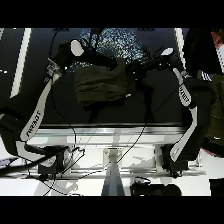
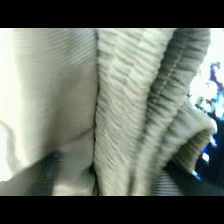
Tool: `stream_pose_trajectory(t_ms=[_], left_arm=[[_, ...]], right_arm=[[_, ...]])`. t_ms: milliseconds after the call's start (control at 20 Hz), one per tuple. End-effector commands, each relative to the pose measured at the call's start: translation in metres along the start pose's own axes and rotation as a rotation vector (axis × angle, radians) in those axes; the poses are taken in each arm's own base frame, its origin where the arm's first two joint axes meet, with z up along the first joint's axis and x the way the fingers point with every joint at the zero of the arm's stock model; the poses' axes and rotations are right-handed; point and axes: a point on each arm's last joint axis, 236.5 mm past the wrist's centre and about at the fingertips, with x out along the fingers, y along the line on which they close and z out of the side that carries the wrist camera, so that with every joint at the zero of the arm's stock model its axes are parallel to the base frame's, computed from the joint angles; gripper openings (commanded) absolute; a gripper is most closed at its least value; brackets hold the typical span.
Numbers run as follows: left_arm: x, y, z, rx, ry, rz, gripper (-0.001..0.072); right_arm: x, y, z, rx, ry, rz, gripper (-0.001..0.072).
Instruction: Fold the clothes and pants, and hang the long-sleeved shirts on hangers.
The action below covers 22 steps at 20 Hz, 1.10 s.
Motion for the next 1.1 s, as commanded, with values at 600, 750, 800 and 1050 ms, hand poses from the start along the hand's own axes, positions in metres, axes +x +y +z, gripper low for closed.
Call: stream_pose_trajectory(t_ms=[600,750,800,1050], left_arm=[[0.0,0.0,-0.002,0.003,0.01,0.001,0.0695],[0.0,0.0,-0.002,0.002,0.01,0.001,0.0695],[0.0,0.0,-0.002,0.002,0.01,0.001,0.0695],[-0.003,0.006,-0.001,-0.001,0.006,0.01,0.0695]], right_arm=[[-0.009,0.006,0.011,0.032,-0.043,0.052,0.0688],[0.017,0.002,-0.001,-0.016,0.01,-0.034,0.0695],[0.027,-0.001,-0.005,-0.039,0.027,-0.076,0.0695],[0.092,0.02,-0.007,-0.17,0.012,-0.167,0.0636]])
